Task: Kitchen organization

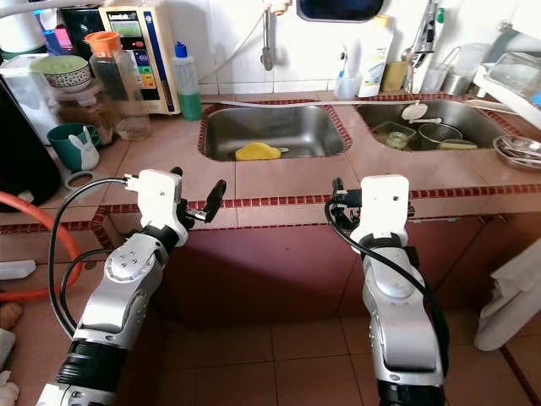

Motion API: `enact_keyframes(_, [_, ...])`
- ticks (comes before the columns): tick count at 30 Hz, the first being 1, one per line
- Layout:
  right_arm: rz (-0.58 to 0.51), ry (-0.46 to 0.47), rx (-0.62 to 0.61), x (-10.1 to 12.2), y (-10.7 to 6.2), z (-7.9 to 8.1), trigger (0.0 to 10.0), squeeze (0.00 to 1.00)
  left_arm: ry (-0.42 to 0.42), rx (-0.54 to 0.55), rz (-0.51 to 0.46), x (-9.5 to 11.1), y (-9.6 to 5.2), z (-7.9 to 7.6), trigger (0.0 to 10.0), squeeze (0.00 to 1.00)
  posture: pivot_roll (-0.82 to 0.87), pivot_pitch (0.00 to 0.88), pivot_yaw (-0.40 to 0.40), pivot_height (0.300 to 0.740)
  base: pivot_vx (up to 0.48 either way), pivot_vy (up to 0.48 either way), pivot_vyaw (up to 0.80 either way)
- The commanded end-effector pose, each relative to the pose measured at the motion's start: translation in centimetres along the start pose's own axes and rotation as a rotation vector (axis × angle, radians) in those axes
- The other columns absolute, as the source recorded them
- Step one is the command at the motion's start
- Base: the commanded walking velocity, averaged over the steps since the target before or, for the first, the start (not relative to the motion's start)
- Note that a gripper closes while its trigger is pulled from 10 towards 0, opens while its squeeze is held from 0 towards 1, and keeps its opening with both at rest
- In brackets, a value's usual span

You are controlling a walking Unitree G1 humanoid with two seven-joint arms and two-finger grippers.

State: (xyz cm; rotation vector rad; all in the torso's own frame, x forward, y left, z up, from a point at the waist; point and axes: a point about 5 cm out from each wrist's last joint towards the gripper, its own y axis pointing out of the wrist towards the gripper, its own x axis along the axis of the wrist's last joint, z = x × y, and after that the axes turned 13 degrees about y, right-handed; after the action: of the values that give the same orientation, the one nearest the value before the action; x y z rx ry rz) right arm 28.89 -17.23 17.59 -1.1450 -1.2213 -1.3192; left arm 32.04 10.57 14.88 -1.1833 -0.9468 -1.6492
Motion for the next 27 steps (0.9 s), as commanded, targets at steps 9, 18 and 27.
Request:
enact_keyframes(9, [-0.012, -0.007, -0.003, 0.35, 0.19, -0.13, 10.0, 0.0, -0.001, -0.005, -0.01, 0.26, 0.02, 0.0, 10.0, 0.0, 0.06, 0.0, 0.022, 0.74, 0.0, -0.265, 0.0])
enact_keyframes(18, [-0.008, -0.011, -0.004, 0.29, 0.15, -0.09, 10.0, 0.0, -0.008, -0.004, -0.001, 0.13, -0.1, 0.04, 10.0, 0.0, 0.06, 0.0, 0.025, 0.74, 0.0, -0.307, 0.0])
enact_keyframes(27, [-0.001, -0.013, 0.0, 0.17, 0.1, 0.0, 10.0, 0.0, -0.004, -0.005, 0.003, 0.0, -0.2, 0.04, 10.0, 0.0, 0.06, 0.0, 0.022, 0.74, 0.0, -0.393, 0.0])
